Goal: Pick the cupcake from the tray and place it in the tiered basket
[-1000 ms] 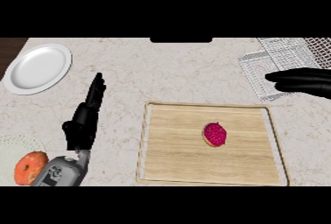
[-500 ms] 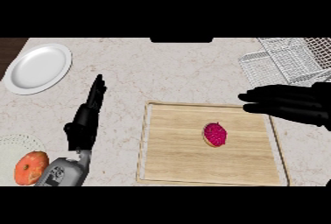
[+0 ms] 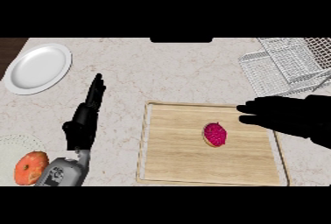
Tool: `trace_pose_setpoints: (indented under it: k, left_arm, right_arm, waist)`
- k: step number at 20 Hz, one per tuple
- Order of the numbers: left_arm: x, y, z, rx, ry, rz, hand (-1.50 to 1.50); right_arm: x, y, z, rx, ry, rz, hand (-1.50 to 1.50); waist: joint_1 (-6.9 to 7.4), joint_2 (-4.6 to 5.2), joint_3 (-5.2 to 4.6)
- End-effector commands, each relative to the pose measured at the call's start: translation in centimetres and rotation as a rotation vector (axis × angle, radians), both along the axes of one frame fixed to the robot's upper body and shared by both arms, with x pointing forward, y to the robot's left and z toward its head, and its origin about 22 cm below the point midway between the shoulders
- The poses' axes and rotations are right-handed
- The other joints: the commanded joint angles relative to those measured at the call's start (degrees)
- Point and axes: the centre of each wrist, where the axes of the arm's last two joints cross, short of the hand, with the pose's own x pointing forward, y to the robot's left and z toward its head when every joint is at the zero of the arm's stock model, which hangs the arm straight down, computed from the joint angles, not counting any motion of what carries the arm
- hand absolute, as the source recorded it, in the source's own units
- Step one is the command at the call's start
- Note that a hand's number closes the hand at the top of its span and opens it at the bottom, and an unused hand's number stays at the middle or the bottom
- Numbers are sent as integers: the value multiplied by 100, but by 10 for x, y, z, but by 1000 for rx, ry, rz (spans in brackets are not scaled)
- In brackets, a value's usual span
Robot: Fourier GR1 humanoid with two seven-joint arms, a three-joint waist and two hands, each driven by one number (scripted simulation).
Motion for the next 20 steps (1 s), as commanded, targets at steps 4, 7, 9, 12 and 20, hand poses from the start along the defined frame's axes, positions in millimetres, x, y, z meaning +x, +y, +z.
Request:
trace_pose_setpoints:
  k: [4, 7, 9, 12, 20]
  left_arm:
    - [-6, 2, 3, 8, -23, 9, 0]
    - [-30, -2, -3, 2, -19, -1, 0]
    - [-6, 8, 10, -2, -18, -25, 0]
    - [5, 11, 13, 0, -14, 2, 0]
    - [2, 0, 8, -2, -17, -3, 0]
  right_arm:
    - [-19, 10, -20, -72, -62, -4, -150]
    - [-10, 15, -14, -119, -85, -21, -150]
    - [9, 7, -32, -140, -98, 2, -150]
    - [7, 4, 9, -127, -125, 60, -150]
    - [18, 12, -46, -125, -225, 59, -150]
  waist:
    - [2, -3, 2]
    - [32, -8, 0]
    - [57, 15, 6]
    - [21, 3, -1]
    - [32, 6, 3]
